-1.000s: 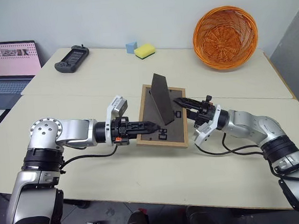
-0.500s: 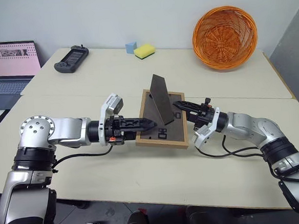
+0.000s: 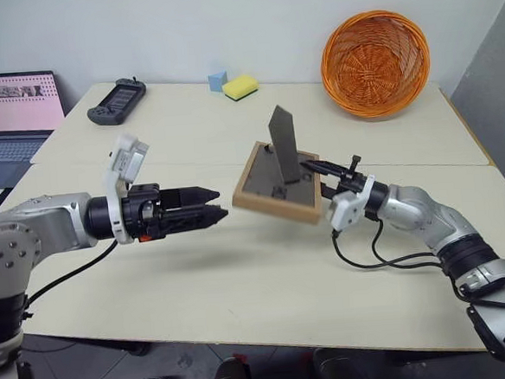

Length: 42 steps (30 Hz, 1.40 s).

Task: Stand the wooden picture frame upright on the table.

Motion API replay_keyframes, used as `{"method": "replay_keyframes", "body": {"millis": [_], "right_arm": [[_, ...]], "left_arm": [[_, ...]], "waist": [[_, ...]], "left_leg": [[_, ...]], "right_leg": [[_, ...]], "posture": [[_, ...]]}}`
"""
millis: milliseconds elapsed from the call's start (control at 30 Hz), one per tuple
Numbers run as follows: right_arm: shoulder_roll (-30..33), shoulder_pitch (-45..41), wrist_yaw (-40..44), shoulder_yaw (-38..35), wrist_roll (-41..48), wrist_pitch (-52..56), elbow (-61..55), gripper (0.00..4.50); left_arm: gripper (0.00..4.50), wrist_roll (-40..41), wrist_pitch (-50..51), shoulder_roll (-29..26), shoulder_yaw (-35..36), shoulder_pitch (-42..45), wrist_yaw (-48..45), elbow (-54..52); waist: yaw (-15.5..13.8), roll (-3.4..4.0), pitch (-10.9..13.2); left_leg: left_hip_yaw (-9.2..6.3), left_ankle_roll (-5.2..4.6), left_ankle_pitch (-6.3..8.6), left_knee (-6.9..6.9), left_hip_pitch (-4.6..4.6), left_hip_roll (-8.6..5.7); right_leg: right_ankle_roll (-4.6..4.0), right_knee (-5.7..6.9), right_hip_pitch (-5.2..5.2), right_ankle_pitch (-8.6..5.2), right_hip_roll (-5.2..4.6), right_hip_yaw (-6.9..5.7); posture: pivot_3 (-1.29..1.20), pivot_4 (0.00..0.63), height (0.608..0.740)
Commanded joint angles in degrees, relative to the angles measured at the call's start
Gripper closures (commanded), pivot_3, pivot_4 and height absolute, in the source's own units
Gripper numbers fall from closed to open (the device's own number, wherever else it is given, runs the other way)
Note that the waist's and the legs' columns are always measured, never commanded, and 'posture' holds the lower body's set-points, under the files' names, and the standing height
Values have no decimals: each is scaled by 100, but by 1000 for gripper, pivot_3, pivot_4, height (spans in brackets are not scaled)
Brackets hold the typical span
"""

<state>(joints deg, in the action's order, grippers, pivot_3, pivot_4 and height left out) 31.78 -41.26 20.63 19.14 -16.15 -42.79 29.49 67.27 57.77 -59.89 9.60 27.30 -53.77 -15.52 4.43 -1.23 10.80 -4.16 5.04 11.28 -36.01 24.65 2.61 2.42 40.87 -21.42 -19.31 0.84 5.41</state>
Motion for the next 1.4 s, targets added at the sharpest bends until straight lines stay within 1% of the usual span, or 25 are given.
{"method": "replay_keyframes", "body": {"millis": [33,100,200,267,433,500,600,767,967,1033,1200,1333,1400], "right_arm": [[-323,38,1297,-486,1938,1958,-809,3046],[-507,62,1783,-639,2740,3449,-1275,3046],[-666,117,2209,-812,3630,5219,-1813,3046],[-756,153,2421,-907,4156,6200,-2058,3046],[-888,156,2610,-1020,4650,7491,-2266,3046],[-1006,149,2635,-1038,4687,7664,-2174,3046],[-1246,81,2516,-1076,4506,7654,-1747,3046],[-1407,72,2557,-1116,4300,7612,-1170,3046],[-1606,-157,2407,-1477,4223,7573,-156,3046],[-1611,-88,2603,-1462,4204,7525,-213,3046],[-1465,192,3326,-1081,4115,7624,-758,3046],[-1161,505,4088,-690,4243,7851,-1566,3046],[-1024,633,4303,-507,4234,7935,-1895,3046]], "left_arm": [[436,-346,-426,-57,354,-282,-218,-590],[436,-300,-425,-14,480,-336,-163,-689],[436,-297,-436,48,613,-352,-44,-740],[436,-347,-453,64,698,-377,15,-754],[436,-489,-497,36,778,-431,13,-784],[436,-553,-516,9,833,-472,-3,-807],[436,-639,-531,-54,954,-616,-57,-851],[436,-611,-500,-47,1073,-623,26,-890],[436,-619,-504,-16,1166,-647,125,-906],[436,-643,-505,-48,1209,-712,107,-918],[436,-690,-497,-61,1296,-776,122,-868],[436,-685,-499,-66,1258,-682,109,-839],[436,-714,-508,-67,1208,-610,103,-791]], "waist": [[5,1,0],[1,2,1],[-4,3,1],[-7,3,2],[-6,4,3],[-6,4,3],[8,5,3],[19,5,3],[35,4,3],[37,4,2],[34,4,3],[32,4,3],[30,4,3]], "left_leg": [[0,0,0,0,0,0],[-3,-1,1,0,0,3],[-5,-2,1,0,1,2],[-5,-3,2,0,1,2],[-2,-4,2,2,1,1],[0,-4,2,3,1,1],[4,-4,3,5,1,5],[8,-4,3,6,3,6],[11,-4,3,6,0,8],[11,-4,3,6,-3,8],[12,-4,3,8,-3,8],[12,-4,3,12,-3,8],[11,-4,3,13,-2,8]], "right_leg": [[0,1,0,0,0,0],[0,2,-1,0,0,-4],[0,3,-2,0,1,-6],[0,2,-2,0,1,-7],[1,0,-5,-1,3,-5],[1,-1,-7,-1,3,-5],[1,-1,-12,-1,7,-3],[1,-2,-17,-1,8,0],[1,0,-17,-1,10,2],[1,0,-14,-1,10,2],[2,0,-15,-1,10,2],[2,-2,-15,-2,10,2],[2,-3,-15,-2,10,2]], "posture": [[0,150,740],[0,150,740],[0,150,740],[0,150,740],[0,150,740],[0,150,740],[0,150,740],[0,150,740],[0,150,740],[0,150,740],[0,150,740],[0,150,740],[0,150,740]]}}
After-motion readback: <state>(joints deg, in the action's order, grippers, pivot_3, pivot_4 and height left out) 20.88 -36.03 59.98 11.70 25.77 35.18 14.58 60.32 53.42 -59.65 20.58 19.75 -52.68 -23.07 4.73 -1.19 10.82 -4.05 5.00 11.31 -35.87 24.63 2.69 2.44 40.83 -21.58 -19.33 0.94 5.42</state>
